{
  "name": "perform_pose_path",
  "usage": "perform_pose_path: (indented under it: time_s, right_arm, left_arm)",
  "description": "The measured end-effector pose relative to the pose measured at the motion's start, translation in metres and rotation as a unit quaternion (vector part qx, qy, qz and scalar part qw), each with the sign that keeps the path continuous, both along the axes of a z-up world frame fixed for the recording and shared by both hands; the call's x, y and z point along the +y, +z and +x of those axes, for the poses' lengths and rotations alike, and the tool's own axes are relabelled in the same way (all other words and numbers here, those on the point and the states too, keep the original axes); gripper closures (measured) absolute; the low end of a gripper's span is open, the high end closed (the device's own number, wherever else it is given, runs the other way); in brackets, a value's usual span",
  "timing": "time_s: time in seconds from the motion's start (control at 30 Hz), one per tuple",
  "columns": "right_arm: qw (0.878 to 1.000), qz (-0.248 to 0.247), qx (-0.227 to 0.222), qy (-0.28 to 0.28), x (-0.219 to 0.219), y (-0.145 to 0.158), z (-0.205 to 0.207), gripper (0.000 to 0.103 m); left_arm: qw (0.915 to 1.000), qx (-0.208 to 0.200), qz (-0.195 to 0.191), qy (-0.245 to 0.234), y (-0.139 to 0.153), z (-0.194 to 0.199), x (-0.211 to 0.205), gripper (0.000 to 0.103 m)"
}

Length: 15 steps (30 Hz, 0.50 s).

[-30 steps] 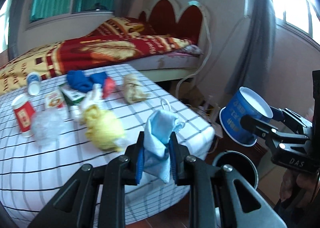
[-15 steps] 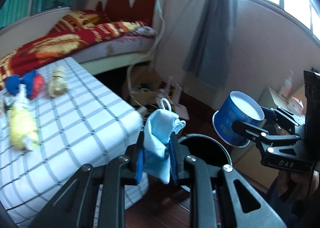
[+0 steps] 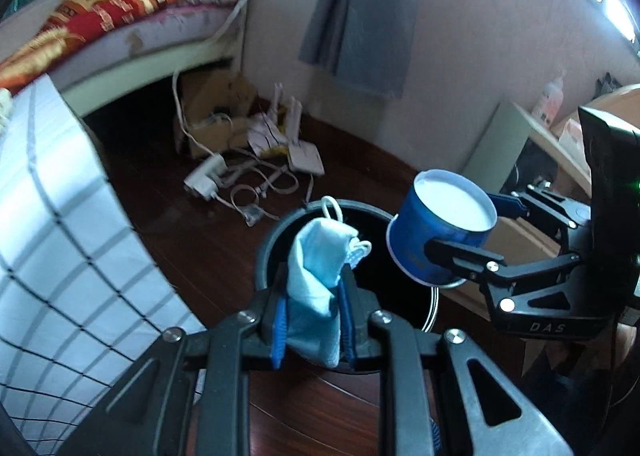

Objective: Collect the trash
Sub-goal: 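Carry the mask and mug to the black bin and release both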

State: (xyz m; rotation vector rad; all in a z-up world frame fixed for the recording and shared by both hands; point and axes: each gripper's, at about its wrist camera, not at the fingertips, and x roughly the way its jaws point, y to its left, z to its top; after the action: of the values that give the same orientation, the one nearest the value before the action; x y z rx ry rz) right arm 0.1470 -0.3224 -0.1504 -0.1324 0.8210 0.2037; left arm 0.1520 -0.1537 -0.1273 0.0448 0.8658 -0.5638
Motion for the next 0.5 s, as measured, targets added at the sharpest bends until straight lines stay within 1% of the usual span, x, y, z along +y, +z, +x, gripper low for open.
perform_pose_path:
  time_s: [0.17,0.2,0.23,0.27,0.3,0.33,0.37,0.4,0.5]
  right_arm:
    - [0.999,0.009,0.039,0.002,-0.017,-0.029,0.015,0.027]
    - [0.999,0.011,0.050,0.006,-0.019,-0.035,0.019,0.026]
    - [0.998,0.006,0.056,0.006,-0.019,-0.039,0.024,0.026]
    - [0.998,-0.003,0.063,-0.001,-0.022,-0.046,0.029,0.018]
    - [0.997,-0.005,0.077,-0.016,-0.026,-0.053,0.033,0.010]
    - [0.995,0.005,0.094,-0.029,-0.032,-0.059,0.036,0.000]
    - [0.994,0.010,0.102,-0.041,-0.037,-0.062,0.038,0.000]
    - [0.993,0.008,0.104,-0.053,-0.041,-0.064,0.038,0.000]
    - [0.994,0.001,0.091,-0.065,-0.044,-0.057,0.035,0.000]
  left_arm:
    - [0.9995,0.025,0.003,-0.018,-0.018,0.009,-0.020,0.079]
    - [0.9993,0.031,0.000,-0.020,-0.021,0.011,-0.024,0.075]
    - [0.9993,0.036,0.004,-0.014,-0.025,0.015,-0.026,0.055]
    - [0.9993,0.034,0.016,0.002,-0.026,0.018,-0.027,0.038]
    - [0.9994,0.027,0.019,0.014,-0.026,0.018,-0.025,0.018]
    - [0.9994,0.020,0.017,0.024,-0.025,0.018,-0.021,0.013]
    - [0.9992,0.018,0.020,0.031,-0.023,0.017,-0.018,0.011]
    - [0.9987,0.014,0.028,0.040,-0.021,0.016,-0.015,0.004]
    - [0.9977,-0.004,0.041,0.053,-0.015,0.011,-0.005,0.003]
